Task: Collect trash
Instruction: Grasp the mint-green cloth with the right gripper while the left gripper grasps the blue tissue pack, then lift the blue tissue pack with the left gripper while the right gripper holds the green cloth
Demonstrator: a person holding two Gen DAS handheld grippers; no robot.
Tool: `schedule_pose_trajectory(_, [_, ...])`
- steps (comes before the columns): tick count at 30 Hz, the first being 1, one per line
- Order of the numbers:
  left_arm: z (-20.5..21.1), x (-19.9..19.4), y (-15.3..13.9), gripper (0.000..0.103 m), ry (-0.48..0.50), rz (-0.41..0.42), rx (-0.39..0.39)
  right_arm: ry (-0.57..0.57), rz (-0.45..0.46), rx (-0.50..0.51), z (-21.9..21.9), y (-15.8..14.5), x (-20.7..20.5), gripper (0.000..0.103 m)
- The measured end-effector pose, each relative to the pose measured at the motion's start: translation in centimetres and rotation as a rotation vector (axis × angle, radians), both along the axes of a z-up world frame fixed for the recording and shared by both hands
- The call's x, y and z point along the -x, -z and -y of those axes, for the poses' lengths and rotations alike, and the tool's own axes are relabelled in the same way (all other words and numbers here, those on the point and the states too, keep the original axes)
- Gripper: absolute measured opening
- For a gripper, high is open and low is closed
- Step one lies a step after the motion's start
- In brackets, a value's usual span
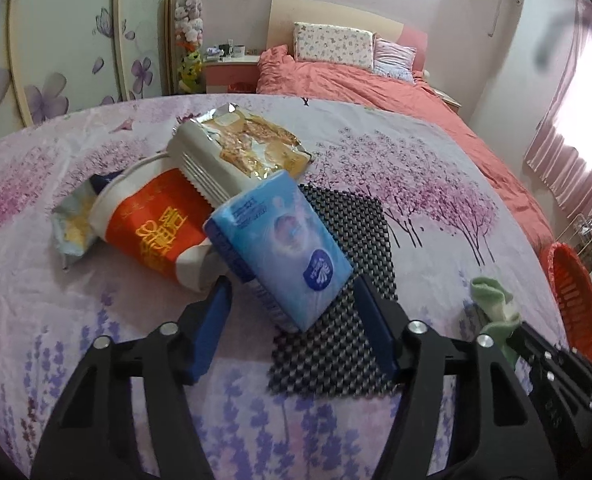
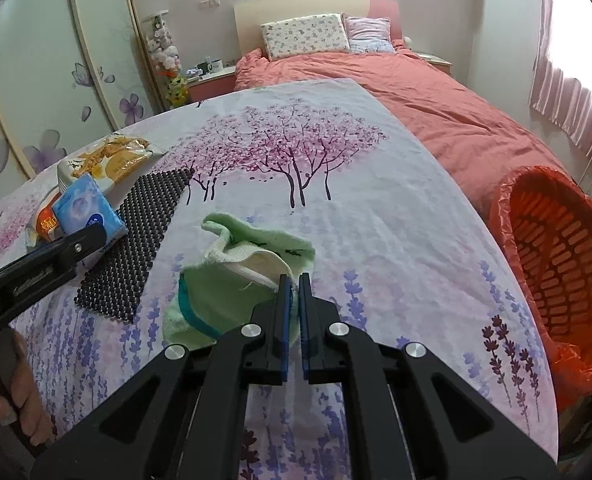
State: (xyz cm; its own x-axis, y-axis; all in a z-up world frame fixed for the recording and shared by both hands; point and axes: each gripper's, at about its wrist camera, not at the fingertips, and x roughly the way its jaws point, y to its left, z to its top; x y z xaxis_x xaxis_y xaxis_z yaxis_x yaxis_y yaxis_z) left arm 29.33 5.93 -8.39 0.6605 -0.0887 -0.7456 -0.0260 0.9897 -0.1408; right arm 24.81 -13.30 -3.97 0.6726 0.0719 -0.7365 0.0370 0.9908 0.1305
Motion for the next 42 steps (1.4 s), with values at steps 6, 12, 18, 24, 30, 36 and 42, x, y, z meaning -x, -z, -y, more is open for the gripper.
schedule_pose_trajectory(6, [-0.5,-0.6,0.2,0.039,-0.011,0.016,0.047,-0.005,-0.005,-0.022,0.2,0.1,-0.1,0.005])
schedule_pose_trajectory(12, [-0.4,-0.1,-1.0,0.023,0.019,0.08,0.038,-0.009,-0.005,-0.032,0.4,0.1,0.1,0.005])
schedule_pose_trajectory(18, [1.2,0.3,-2.0,0.02,0.07,0.137,0.005,-0.017,0.006,-0.018,0.2,0.0,0.4,0.005])
schedule_pose_trajectory(24, [4.1,-0.3,-2.7,0.021,0.128,0.162,-0.027,-0.011,0.004,-0.033,0.8,0.1,0.5,0.005])
schedule_pose_trajectory(30, [5.1,-2.3,-2.2,0.028,0.105,0.137,-0.059,-0.009,0.004,-0.042,1.2,0.1,0.6,0.005])
schedule_pose_trajectory(36, [4.4,-2.8,-2.1,0.037,0.069,0.126,-0.076,-0.008,0.008,-0.064,1.7,0.1,0.8,0.005])
schedule_pose_trajectory(42, [2.6,-1.7,-2.3,0.038,0.036,0.144,-0.08,-0.012,0.008,-0.085,2.0,0.1,0.8,0.005])
